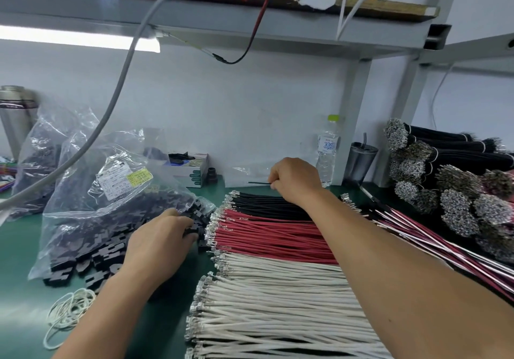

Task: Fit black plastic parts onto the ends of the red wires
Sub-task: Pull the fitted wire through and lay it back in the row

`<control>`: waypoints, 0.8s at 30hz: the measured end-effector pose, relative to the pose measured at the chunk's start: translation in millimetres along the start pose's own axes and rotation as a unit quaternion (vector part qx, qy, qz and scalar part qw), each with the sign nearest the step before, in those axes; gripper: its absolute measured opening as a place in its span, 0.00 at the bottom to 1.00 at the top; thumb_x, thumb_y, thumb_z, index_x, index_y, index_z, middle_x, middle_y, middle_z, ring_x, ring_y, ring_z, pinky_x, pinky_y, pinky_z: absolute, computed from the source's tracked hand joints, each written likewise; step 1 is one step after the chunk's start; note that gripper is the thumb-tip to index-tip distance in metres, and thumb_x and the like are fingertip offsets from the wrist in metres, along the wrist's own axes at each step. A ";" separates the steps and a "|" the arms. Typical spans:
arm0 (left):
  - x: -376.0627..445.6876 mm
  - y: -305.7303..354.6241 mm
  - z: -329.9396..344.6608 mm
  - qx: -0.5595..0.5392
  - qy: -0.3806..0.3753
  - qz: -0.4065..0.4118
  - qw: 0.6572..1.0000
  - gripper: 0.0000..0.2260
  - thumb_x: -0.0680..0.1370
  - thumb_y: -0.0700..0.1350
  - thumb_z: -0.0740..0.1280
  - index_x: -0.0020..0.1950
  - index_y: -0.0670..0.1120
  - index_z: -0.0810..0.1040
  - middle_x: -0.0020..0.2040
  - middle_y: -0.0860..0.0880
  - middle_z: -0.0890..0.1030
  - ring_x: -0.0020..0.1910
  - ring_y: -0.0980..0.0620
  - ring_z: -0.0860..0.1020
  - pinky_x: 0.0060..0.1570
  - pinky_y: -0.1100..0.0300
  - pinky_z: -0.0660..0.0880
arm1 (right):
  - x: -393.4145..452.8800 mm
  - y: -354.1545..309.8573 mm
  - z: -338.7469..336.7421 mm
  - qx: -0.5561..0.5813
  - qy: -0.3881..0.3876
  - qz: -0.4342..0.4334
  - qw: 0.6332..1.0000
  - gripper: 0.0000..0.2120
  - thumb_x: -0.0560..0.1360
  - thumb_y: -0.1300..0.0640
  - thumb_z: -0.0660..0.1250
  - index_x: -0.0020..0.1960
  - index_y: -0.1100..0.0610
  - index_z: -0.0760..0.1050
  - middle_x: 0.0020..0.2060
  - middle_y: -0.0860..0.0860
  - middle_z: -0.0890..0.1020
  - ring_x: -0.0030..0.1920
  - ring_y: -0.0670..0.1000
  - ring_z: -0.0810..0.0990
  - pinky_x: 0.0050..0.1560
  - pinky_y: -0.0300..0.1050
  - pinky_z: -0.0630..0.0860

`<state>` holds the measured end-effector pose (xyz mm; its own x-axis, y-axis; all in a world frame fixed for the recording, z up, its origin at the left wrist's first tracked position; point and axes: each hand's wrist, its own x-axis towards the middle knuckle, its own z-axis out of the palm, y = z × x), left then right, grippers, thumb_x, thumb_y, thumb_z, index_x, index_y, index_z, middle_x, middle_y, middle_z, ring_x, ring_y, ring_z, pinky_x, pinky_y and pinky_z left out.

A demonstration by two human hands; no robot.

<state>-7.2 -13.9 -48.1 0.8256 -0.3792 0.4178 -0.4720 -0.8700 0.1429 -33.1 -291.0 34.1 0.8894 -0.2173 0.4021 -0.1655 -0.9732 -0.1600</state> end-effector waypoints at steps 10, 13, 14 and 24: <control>-2.9 1.6 -8.9 -0.337 0.107 -0.072 0.933 0.09 0.73 0.46 0.80 0.43 0.54 0.80 0.38 0.55 0.83 0.37 0.57 0.80 0.37 0.64 0.77 | 6.4 6.5 -52.6 0.096 0.258 -0.044 0.960 0.12 0.83 0.57 0.59 0.60 0.52 0.80 0.50 0.49 0.79 0.47 0.48 0.77 0.42 0.42 0.67; -6.8 8.0 -21.4 -0.552 0.090 -0.111 0.822 0.09 0.69 0.48 0.81 0.47 0.56 0.87 0.41 0.52 0.87 0.33 0.57 0.82 0.34 0.66 0.81 | -20.4 -0.6 -68.9 0.038 0.331 -0.089 0.939 0.10 0.83 0.51 0.61 0.53 0.53 0.80 0.44 0.48 0.79 0.42 0.48 0.75 0.39 0.42 0.66; -8.5 10.5 -25.2 -0.606 0.068 -0.113 0.784 0.11 0.67 0.49 0.81 0.48 0.56 0.88 0.42 0.49 0.88 0.32 0.56 0.82 0.35 0.65 0.81 | -35.5 -5.6 -66.4 0.020 0.329 -0.118 0.937 0.11 0.83 0.50 0.62 0.51 0.53 0.81 0.42 0.48 0.78 0.40 0.47 0.74 0.37 0.42 0.66; -14.3 33.3 -30.7 -0.749 -0.063 -0.111 0.650 0.16 0.63 0.44 0.79 0.49 0.41 0.88 0.47 0.34 0.81 0.27 0.51 0.74 0.25 0.62 0.70 | -130.3 -26.1 0.3 0.039 0.312 -0.225 0.922 0.06 0.79 0.60 0.70 0.55 0.58 0.83 0.39 0.49 0.76 0.37 0.47 0.74 0.30 0.43 0.76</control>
<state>-44.2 -27.8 -21.8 0.8993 -0.4014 0.1735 -0.0296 0.3401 0.9399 -144.6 -237.3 -14.4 0.4380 0.1826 0.8802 0.2129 -0.9724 0.0958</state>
